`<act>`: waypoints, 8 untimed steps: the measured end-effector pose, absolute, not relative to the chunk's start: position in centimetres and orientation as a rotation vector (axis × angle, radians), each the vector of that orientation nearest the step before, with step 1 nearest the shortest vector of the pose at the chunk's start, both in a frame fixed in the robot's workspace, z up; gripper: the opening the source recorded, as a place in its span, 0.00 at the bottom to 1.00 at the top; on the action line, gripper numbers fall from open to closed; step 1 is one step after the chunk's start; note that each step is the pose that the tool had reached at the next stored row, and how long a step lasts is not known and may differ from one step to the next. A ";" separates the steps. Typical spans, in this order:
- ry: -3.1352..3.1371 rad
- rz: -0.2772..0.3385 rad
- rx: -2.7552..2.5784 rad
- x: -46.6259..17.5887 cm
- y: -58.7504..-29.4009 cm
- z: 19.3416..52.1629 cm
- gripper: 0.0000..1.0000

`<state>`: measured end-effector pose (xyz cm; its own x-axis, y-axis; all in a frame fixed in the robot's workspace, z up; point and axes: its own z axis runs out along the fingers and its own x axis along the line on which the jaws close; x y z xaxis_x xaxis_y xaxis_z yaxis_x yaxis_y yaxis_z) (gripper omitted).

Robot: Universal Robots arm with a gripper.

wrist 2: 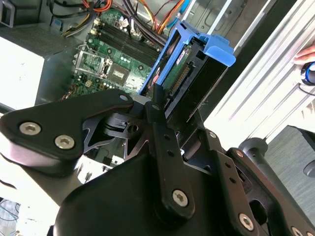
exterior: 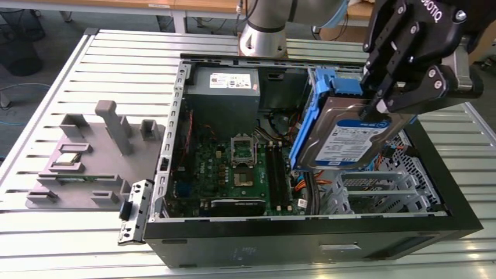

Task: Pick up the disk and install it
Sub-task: 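Insert the disk into the insertion slot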

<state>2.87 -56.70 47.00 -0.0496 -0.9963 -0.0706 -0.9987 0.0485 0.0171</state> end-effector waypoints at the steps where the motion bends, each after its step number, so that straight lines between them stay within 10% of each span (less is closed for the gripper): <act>1: 2.246 0.095 -2.138 3.1 -56.7 47.0 0.35; 8: 2.246 0.095 -2.138 4.5 -56.8 47.0 0.35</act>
<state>4.53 -56.81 46.97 -0.0495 -0.9963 -0.0708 -0.9987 0.0484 0.0171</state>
